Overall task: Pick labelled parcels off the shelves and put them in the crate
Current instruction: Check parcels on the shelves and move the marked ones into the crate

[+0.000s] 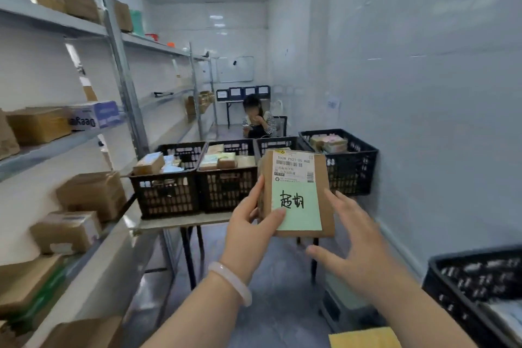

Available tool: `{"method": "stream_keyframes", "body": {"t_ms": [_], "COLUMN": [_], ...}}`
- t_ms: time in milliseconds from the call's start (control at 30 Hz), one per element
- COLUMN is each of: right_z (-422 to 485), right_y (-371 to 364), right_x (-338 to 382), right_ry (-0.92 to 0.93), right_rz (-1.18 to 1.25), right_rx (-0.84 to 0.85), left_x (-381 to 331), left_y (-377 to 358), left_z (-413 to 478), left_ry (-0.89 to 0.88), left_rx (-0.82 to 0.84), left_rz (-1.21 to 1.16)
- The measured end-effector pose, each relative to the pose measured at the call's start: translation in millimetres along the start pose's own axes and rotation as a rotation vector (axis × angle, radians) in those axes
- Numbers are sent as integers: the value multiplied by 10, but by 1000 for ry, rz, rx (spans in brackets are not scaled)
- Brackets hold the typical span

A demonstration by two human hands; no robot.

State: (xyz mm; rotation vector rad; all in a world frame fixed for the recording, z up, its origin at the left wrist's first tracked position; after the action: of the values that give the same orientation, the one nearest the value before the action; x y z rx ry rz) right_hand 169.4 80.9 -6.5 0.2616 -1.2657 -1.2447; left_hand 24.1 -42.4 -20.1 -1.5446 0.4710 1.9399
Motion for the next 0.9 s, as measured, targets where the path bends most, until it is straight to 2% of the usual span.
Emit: {"method": "stream_keyframes", "body": {"t_ms": [267, 433, 600, 767, 900], "right_z": [-515, -919, -1516, -2083, -2336], "right_y": [887, 1165, 1366, 1645, 1830], "right_x": [-1209, -1394, -1536, -1686, -1938], "right_ry": [-464, -718, -986, -1161, -1207], "right_rz": [-239, -393, -478, -501, -511], "right_rx": [-204, -292, -364, -416, -416], "left_x": [589, 813, 906, 1143, 1374], "left_y": [-1727, -2563, -3442, -4189, -4685], "left_z": [583, 680, 337, -62, -289], "left_ry": [143, 216, 195, 293, 338], "left_rx": [462, 713, 1051, 1222, 1294], "left_rz": [-141, -159, -126, -93, -16]}}
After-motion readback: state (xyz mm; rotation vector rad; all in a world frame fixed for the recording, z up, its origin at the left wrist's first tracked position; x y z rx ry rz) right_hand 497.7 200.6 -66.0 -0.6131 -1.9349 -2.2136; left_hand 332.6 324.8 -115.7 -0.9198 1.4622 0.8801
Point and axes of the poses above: each hand's wrist, its own z-axis towards the middle knuckle, its own y-axis out of the back of the hand, x = y × z, the point moved 10 cm from there along z, towards the middle knuckle, and after that the axes turned 3 degrees about x, right-handed, at the moved point
